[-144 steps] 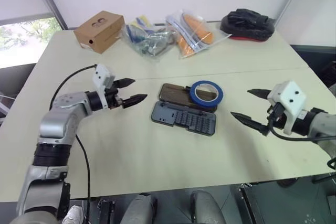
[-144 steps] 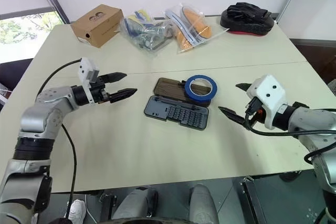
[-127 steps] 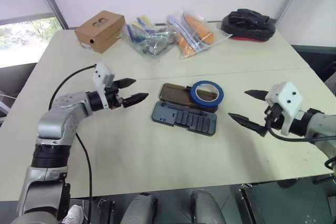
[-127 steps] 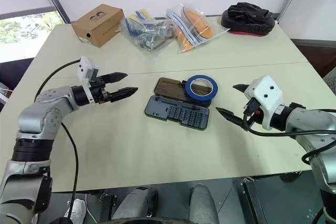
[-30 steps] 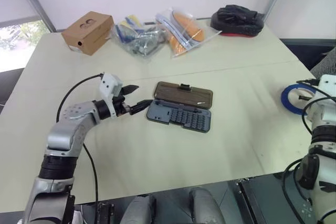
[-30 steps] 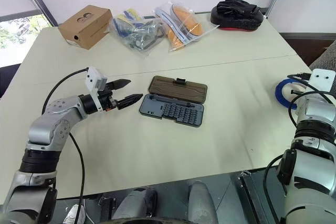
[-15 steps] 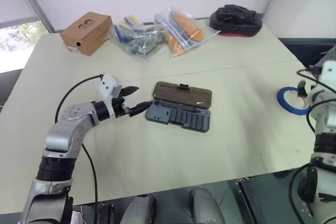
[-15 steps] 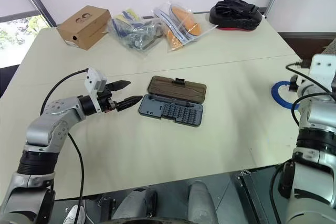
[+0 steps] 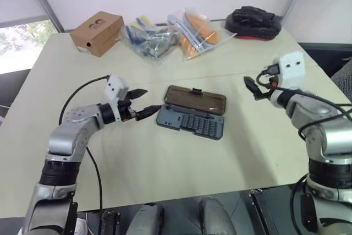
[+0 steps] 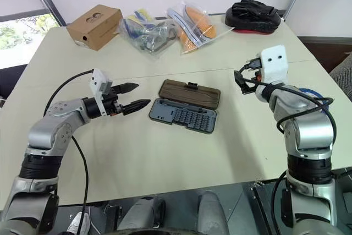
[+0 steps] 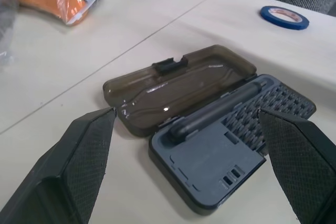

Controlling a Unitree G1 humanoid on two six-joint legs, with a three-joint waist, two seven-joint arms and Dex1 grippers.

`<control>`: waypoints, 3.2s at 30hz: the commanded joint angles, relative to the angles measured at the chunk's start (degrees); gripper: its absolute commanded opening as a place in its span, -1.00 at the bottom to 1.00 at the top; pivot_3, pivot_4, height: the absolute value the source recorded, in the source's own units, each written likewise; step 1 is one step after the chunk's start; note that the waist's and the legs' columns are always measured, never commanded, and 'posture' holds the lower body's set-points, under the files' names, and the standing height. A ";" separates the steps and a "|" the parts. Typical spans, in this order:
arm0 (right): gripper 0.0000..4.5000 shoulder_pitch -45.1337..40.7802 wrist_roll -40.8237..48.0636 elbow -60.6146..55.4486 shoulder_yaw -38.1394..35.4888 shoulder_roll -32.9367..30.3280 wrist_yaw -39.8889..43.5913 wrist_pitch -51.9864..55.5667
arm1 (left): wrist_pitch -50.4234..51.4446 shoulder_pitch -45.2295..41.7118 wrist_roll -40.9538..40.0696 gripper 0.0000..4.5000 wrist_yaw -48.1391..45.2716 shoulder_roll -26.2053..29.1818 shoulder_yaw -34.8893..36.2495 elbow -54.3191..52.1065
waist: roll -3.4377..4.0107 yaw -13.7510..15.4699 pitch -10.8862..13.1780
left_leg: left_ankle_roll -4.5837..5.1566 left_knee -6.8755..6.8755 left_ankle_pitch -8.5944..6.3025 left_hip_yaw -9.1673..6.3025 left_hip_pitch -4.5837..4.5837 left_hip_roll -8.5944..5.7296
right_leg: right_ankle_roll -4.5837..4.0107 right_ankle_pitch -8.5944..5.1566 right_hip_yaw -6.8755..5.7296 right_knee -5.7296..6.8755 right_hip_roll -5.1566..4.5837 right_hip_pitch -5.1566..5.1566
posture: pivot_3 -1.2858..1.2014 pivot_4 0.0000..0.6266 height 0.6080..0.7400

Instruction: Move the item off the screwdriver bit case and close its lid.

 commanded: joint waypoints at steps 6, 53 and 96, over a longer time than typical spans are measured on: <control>0.94 2.07 0.26 -5.84 2.33 1.00 2.19 -1.24 | 0.42 -0.87 -1.04 1.00 -0.05 -0.31 0.35 -1.30 | 0.00 0.04 0.00 | 0.00 0.01 0.00 0.00 0.00 0.00 | 0.00 0.00 0.00 0.01 0.00 0.00 | 0.03 -0.52 1.00; 1.00 -12.29 -3.63 12.23 5.59 6.04 -1.54 12.51 | -18.11 -10.97 11.99 -0.97 -11.04 -7.65 -12.30 26.41 | -0.01 -0.07 0.00 | 0.00 0.04 0.00 0.01 0.00 -0.07 | 0.00 0.00 -0.03 0.12 -0.04 -0.06 | 0.03 -0.52 1.00; -0.99 -8.43 -10.46 12.52 8.97 16.06 -7.49 27.46 | -7.61 -4.90 4.06 -1.00 0.51 -3.03 0.46 4.57 | -0.05 0.16 -0.03 | -0.04 0.07 0.02 -0.19 0.04 -0.11 | 0.00 0.00 -0.11 0.59 -0.08 -0.17 | 0.03 -0.52 1.00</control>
